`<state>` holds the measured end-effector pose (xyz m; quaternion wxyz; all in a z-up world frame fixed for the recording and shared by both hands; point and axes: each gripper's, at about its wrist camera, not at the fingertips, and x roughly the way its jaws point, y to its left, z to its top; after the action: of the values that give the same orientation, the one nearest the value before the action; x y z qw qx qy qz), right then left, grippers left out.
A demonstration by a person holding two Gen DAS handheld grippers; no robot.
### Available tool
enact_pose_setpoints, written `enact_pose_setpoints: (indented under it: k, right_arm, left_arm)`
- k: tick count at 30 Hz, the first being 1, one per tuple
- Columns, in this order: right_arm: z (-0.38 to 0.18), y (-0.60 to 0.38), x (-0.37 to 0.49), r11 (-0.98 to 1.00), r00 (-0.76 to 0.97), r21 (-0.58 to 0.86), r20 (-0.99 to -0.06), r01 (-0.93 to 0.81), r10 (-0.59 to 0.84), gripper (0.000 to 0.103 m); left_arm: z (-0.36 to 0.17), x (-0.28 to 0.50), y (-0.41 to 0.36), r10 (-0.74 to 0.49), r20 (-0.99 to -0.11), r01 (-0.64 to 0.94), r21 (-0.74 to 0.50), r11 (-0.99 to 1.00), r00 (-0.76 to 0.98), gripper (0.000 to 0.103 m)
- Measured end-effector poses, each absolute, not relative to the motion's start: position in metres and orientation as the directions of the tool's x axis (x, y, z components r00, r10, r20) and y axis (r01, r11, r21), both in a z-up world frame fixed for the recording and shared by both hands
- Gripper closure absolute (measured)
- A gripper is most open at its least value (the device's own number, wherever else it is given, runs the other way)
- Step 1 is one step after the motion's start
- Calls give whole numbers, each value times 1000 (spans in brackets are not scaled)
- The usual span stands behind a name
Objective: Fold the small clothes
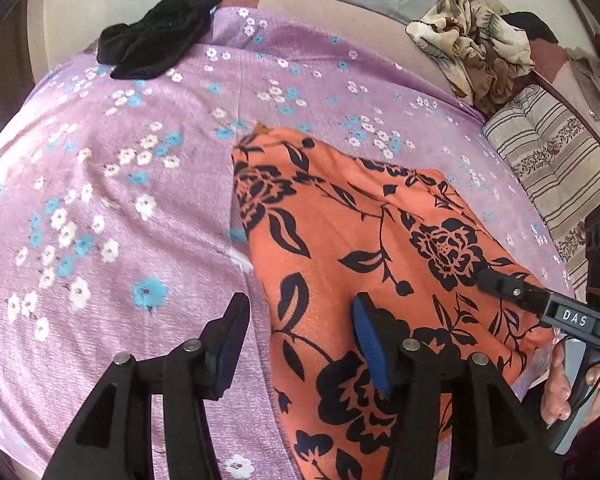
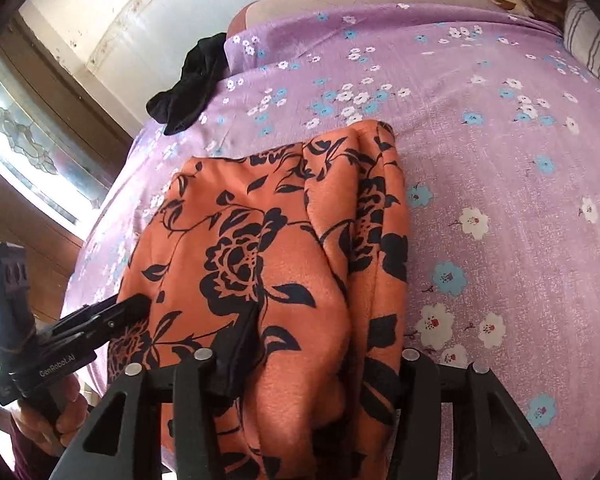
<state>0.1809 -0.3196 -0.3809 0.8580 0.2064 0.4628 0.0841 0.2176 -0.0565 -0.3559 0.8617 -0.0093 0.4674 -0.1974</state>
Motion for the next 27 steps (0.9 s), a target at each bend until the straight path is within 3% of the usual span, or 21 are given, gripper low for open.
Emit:
enact_pose_setpoints:
  k: [3, 6, 7, 9, 10, 11, 15, 18, 27]
  right_arm:
    - [-361, -345, 164, 897, 657, 430, -707, 104, 263, 43]
    - [-338, -364, 144, 885, 770, 449, -605, 123, 200, 42]
    - [-330, -364, 141, 883, 794, 460, -570, 98, 209, 43]
    - [-319, -355, 140, 890, 816, 455, -525, 29, 242, 53]
    - [-317, -347, 141, 896, 812, 444, -522, -2, 260, 67]
    - [-318, -338, 145, 902, 795, 431, -539, -25, 280, 69]
    - [-348, -307, 169, 923, 677, 381, -663, -59, 318, 70]
    - [-376, -296, 182, 952, 583, 303, -768, -36, 266, 69]
    - [-343, -305, 176, 938, 716, 341, -639, -65, 282, 69]
  left_arm:
    - [-339, 214, -47, -302, -747, 299, -144, 943, 592, 42]
    - [-331, 215, -44, -305, -720, 286, -153, 946, 624, 42]
    - [-330, 217, -45, -298, -714, 285, -142, 948, 633, 42]
    - [-331, 218, -53, -263, -714, 286, -92, 954, 649, 41]
    - [-333, 219, -58, -248, -717, 289, -68, 955, 651, 40]
    - [-337, 219, -61, -230, -725, 289, -45, 956, 649, 37]
    - [-370, 227, -77, -150, -795, 283, 28, 959, 587, 30]
    - [-372, 228, -79, -122, -788, 266, 54, 963, 603, 22]
    - [-354, 227, -88, -158, -771, 284, 31, 958, 617, 22]
